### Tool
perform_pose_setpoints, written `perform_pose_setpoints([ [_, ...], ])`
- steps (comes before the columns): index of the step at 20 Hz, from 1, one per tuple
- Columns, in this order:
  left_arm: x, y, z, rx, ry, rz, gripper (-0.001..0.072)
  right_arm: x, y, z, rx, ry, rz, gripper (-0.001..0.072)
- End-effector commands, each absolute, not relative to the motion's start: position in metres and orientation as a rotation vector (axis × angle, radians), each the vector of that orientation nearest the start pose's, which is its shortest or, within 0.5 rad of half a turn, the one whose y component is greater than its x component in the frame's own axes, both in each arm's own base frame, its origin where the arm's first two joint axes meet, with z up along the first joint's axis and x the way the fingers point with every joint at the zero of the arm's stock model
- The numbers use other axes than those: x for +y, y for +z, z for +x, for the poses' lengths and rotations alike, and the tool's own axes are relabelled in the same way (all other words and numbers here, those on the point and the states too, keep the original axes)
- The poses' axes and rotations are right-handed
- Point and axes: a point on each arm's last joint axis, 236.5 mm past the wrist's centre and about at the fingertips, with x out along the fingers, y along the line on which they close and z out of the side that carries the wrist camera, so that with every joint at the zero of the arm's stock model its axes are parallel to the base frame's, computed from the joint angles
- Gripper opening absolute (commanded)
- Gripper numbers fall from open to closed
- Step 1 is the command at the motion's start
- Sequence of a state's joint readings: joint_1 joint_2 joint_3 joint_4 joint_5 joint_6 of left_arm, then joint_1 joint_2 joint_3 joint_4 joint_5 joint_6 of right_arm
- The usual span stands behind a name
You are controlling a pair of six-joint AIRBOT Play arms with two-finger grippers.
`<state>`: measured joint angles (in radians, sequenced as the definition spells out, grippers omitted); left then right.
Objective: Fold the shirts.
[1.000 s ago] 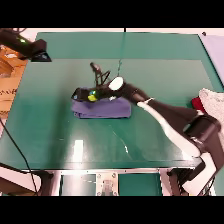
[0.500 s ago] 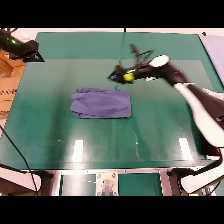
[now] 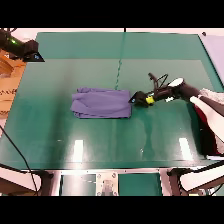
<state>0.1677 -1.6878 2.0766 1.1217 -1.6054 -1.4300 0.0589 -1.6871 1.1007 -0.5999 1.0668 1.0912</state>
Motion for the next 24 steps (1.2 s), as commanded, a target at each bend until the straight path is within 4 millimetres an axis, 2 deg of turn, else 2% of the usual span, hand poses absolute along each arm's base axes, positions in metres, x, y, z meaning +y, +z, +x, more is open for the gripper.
perform_pose_setpoints([
  [1,-0.022,0.147,0.482,1.141,-0.332,-0.238,0.0023,0.248,-0.100,0.386,1.336,0.729,0.685,0.0582],
  [2,-0.022,0.146,0.481,1.144,-0.332,-0.238,0.0022,0.264,-0.098,0.387,1.329,0.743,0.699,0.0542],
  [3,-0.022,0.146,0.481,1.146,-0.334,-0.237,0.0022,0.277,-0.092,0.388,1.312,0.777,0.695,0.0223],
  [4,-0.022,0.146,0.480,1.149,-0.334,-0.236,0.0023,0.288,-0.079,0.391,1.286,0.817,0.680,0.0022],
  [6,-0.022,0.146,0.480,1.148,-0.336,-0.234,0.0022,0.299,-0.031,0.406,1.208,0.894,0.681,0.0018],
  [8,-0.022,0.146,0.480,1.148,-0.336,-0.234,0.0022,0.292,0.045,0.432,1.075,0.932,0.697,0.0018],
  [9,-0.022,0.146,0.480,1.148,-0.336,-0.234,0.0022,0.280,0.088,0.448,0.992,0.924,0.713,0.0018],
  [11,-0.023,0.146,0.480,1.148,-0.336,-0.234,0.0022,0.230,0.175,0.484,0.812,0.856,0.774,0.0018],
  [12,-0.023,0.146,0.480,1.148,-0.336,-0.234,0.0022,0.197,0.207,0.500,0.743,0.800,0.821,0.0018],
  [13,-0.023,0.146,0.480,1.150,-0.337,-0.236,0.0022,0.159,0.235,0.514,0.676,0.733,0.877,0.0017],
  [15,-0.024,0.146,0.480,1.151,-0.336,-0.243,0.0022,0.080,0.271,0.531,0.567,0.603,0.962,0.0018],
  [17,-0.024,0.146,0.478,1.157,-0.340,-0.245,0.0022,-0.004,0.285,0.539,0.463,0.461,1.019,0.0018],
  [19,-0.025,0.145,0.476,1.166,-0.342,-0.246,0.0023,-0.082,0.285,0.536,0.373,0.320,1.044,0.0018],
  [21,-0.025,0.145,0.476,1.166,-0.343,-0.244,0.0023,-0.151,0.282,0.525,0.303,0.182,1.043,0.0017],
  [23,-0.025,0.145,0.477,1.163,-0.342,-0.244,0.0022,-0.205,0.278,0.509,0.255,0.066,1.032,0.0017],
  [24,-0.025,0.145,0.477,1.163,-0.342,-0.244,0.0022,-0.225,0.274,0.501,0.245,0.021,1.024,0.0017],
])
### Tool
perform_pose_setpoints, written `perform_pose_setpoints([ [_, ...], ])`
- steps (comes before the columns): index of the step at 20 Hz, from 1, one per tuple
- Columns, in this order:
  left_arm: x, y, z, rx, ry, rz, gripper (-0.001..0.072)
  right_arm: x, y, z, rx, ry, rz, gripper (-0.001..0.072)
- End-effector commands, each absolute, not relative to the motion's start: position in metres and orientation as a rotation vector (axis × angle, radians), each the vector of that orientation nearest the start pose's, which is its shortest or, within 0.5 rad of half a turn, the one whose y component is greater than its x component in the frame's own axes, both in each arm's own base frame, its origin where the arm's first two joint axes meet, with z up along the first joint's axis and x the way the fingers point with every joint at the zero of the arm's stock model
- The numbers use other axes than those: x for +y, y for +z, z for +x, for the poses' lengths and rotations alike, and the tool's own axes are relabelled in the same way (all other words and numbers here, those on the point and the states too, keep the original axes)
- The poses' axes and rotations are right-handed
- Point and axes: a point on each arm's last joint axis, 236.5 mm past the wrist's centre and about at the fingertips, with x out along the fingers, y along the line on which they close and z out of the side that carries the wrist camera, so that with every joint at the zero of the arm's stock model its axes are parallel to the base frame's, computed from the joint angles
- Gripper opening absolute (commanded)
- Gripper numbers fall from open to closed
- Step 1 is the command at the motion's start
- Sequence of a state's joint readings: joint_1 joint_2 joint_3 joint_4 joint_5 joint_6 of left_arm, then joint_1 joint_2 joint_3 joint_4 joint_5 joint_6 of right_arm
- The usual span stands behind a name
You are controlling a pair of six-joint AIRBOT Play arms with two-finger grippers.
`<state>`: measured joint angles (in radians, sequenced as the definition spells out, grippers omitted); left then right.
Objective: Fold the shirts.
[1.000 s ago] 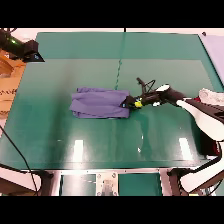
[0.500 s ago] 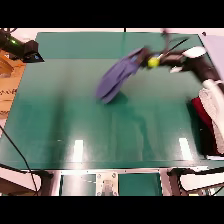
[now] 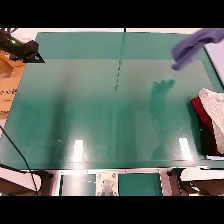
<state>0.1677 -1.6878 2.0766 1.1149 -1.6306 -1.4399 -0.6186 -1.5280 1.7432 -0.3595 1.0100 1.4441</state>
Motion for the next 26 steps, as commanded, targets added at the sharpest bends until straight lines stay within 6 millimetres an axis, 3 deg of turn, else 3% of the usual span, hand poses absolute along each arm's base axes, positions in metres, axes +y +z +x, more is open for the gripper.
perform_pose_setpoints([
  [1,-0.025,0.145,0.477,1.163,-0.342,-0.244,0.0022,-0.243,0.269,0.492,0.247,-0.022,1.011,0.0017],
  [4,-0.025,0.145,0.476,1.166,-0.341,-0.247,0.0023,-0.272,0.246,0.464,0.323,-0.105,1.000,0.0017],
  [8,-0.025,0.144,0.471,1.189,-0.343,-0.252,0.0023,-0.288,0.203,0.405,0.545,-0.280,1.041,0.0017],
  [10,-0.026,0.143,0.469,1.199,-0.345,-0.252,0.0022,-0.287,0.204,0.374,0.611,-0.361,1.002,0.0017],
  [12,-0.026,0.143,0.469,1.202,-0.335,-0.267,0.0022,-0.290,0.218,0.339,0.625,-0.473,0.958,0.0017],
  [14,-0.026,0.143,0.469,1.202,-0.335,-0.267,0.0022,-0.290,0.214,0.296,0.709,-0.620,0.906,0.0017],
  [17,-0.027,0.144,0.469,1.201,-0.343,-0.271,0.0023,-0.284,0.167,0.231,0.926,-0.822,0.891,0.0017],
  [22,-0.038,0.148,0.468,1.194,-0.387,-0.296,0.0022,-0.246,0.065,0.160,1.231,-0.974,0.978,0.0017],
  [24,-0.041,0.150,0.468,1.190,-0.402,-0.306,0.0023,-0.236,0.033,0.132,1.359,-1.023,0.974,0.0023],
  [25,-0.043,0.151,0.467,1.189,-0.408,-0.309,0.0022,-0.231,0.022,0.122,1.406,-1.035,0.980,0.0196],
  [26,-0.043,0.151,0.467,1.191,-0.411,-0.310,0.0022,-0.225,0.013,0.113,1.445,-1.038,0.991,0.0616],
])
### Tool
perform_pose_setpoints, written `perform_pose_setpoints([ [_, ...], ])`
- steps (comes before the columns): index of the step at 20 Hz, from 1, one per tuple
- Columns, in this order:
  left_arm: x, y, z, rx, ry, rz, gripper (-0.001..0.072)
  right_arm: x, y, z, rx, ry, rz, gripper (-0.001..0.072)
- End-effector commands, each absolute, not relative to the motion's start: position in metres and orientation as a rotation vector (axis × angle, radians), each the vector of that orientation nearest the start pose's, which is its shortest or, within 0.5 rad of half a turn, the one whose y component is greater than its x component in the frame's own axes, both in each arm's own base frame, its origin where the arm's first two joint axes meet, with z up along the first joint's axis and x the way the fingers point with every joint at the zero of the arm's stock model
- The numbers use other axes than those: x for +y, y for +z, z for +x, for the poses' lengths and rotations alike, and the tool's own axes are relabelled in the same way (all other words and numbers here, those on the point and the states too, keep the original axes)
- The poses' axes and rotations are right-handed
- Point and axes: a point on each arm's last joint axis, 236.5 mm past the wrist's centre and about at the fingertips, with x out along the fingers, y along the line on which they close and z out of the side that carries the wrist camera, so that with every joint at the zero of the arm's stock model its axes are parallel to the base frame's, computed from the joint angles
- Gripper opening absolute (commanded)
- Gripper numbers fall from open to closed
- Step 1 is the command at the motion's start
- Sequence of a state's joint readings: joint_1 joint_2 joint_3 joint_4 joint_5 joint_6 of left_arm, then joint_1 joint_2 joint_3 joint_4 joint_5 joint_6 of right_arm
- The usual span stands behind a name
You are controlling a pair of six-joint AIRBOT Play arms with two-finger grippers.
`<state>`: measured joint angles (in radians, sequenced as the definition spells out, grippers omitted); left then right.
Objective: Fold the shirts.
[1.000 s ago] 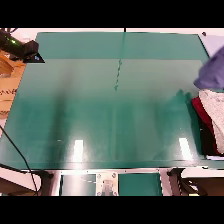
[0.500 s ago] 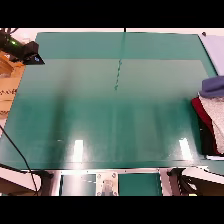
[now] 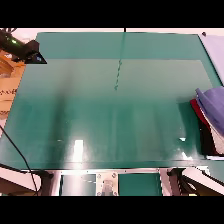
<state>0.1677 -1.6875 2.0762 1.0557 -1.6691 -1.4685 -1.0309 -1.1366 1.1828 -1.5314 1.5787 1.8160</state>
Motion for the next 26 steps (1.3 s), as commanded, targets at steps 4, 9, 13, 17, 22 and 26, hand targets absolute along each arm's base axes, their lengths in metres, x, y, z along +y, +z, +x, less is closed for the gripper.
perform_pose_setpoints([
  [4,-0.057,0.139,0.462,1.226,-0.464,-0.370,0.0023,-0.229,0.034,0.132,1.425,-0.979,0.988,0.0683],
  [9,-0.072,0.176,0.465,1.103,-0.505,-0.377,0.0021,-0.208,0.129,0.260,1.137,-0.648,0.864,0.0232],
  [13,-0.100,0.202,0.433,1.063,-0.514,-0.250,0.0021,-0.119,0.138,0.326,1.166,-0.338,0.680,0.0018],
  [17,-0.145,0.168,0.365,1.154,-0.554,-0.155,0.0021,-0.001,0.113,0.323,1.201,-0.046,0.454,0.0016],
  [22,-0.179,0.086,0.276,1.263,-0.559,-0.203,0.0021,0.097,0.033,0.253,1.267,0.162,0.340,0.0018],
  [26,-0.178,0.068,0.265,1.311,-0.555,-0.202,0.0022,0.132,0.022,0.240,1.274,0.273,0.279,0.0017],
])
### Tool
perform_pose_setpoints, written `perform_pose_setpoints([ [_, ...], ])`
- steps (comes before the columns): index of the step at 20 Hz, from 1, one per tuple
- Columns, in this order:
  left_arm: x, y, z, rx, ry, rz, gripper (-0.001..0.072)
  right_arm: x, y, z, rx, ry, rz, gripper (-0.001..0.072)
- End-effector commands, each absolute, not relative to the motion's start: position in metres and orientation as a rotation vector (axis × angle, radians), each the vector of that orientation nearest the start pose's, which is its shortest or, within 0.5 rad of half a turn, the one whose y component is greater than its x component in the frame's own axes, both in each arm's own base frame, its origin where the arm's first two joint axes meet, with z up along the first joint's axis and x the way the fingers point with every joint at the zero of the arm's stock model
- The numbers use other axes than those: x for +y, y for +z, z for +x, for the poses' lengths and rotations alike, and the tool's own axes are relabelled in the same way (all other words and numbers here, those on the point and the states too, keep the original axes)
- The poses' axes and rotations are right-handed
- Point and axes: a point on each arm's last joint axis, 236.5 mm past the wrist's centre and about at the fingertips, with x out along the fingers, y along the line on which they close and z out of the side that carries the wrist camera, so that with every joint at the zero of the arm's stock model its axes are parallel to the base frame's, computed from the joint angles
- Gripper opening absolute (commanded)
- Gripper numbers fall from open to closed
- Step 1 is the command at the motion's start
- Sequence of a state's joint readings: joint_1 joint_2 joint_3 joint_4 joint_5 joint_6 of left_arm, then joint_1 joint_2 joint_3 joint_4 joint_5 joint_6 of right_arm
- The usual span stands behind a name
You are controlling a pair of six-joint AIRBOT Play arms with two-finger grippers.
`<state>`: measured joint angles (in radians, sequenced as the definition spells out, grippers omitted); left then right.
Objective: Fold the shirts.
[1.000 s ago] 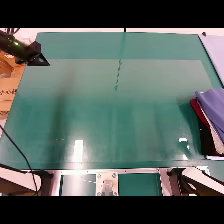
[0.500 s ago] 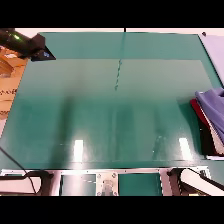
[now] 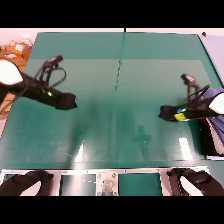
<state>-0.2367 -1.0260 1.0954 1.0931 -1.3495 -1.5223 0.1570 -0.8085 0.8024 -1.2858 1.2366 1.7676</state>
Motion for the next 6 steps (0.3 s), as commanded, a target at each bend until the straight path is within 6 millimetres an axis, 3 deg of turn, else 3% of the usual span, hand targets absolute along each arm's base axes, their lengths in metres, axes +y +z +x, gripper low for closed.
perform_pose_setpoints([
  [1,-0.1783,0.0681,0.2651,1.310,-0.555,-0.203,0.0022,0.1367,0.0219,0.2377,1.277,0.289,0.269,0.0017],
  [6,-0.1800,0.0691,0.2654,1.307,-0.560,-0.211,0.0022,0.1399,0.0219,0.2358,1.280,0.301,0.260,0.0018],
])
